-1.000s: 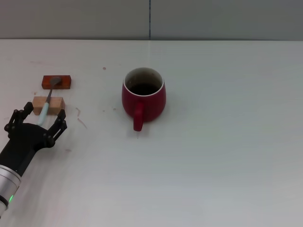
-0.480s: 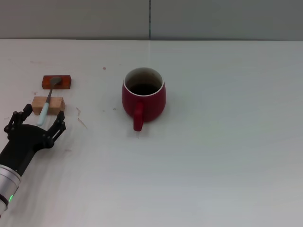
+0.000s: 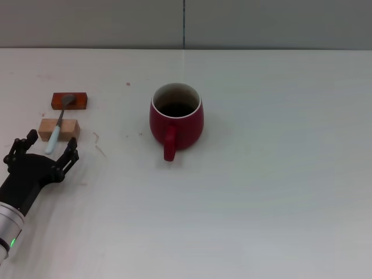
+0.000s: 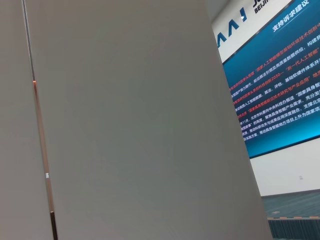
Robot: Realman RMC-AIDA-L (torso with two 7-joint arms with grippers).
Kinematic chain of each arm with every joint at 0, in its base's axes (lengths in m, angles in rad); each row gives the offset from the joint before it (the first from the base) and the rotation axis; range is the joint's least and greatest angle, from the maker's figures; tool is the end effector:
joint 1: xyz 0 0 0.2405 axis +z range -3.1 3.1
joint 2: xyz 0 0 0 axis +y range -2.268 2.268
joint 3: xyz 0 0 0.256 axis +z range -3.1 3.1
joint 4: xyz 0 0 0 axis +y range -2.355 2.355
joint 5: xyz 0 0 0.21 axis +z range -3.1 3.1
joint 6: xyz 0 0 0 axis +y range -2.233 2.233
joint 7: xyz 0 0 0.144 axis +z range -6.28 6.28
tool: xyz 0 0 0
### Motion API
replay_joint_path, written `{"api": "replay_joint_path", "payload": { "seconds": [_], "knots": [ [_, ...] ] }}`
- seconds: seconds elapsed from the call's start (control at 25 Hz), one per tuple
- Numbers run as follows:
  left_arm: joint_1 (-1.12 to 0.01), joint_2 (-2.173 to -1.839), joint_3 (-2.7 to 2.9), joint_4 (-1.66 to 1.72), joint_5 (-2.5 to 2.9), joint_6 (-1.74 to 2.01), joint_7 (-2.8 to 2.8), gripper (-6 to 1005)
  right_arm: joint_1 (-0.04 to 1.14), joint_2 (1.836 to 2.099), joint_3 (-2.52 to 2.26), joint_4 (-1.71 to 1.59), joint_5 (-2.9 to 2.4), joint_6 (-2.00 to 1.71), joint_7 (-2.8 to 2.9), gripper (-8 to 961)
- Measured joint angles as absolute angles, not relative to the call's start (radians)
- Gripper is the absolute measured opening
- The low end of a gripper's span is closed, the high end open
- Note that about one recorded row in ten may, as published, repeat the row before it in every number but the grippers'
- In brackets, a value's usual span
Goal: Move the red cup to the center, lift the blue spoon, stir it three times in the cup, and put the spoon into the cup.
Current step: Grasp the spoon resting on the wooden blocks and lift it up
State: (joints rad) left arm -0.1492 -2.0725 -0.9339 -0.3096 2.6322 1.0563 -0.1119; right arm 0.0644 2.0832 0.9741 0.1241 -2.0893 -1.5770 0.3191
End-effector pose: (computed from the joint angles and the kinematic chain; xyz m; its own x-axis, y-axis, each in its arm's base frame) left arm -0.3666 0.2462 -0.0511 0.7507 0.1633 0.6401 0.6603 -0.2166 -0.7191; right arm 0.4098 0.1770 0.0604 0.6062 0.2784 -0.7450 -0.7890 0.3286 -0.5192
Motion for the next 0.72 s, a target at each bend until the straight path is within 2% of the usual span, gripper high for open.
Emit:
{"api": "replay_joint_path", "payload": {
  "seconds": [0.56, 0.72],
  "knots": [
    [-0.151, -2.072, -0.936, -0.319, 2.605, 1.03, -0.114, 723, 0.064, 2.083, 0.972, 0.123, -2.089, -1.582, 0.319, 780],
    [-0.151, -2.072, -0.93, -0.321, 2.61, 1.032, -0.112, 725, 0.064, 2.083, 0.966, 0.123, -2.089, -1.582, 0.319, 780]
  ]
}}
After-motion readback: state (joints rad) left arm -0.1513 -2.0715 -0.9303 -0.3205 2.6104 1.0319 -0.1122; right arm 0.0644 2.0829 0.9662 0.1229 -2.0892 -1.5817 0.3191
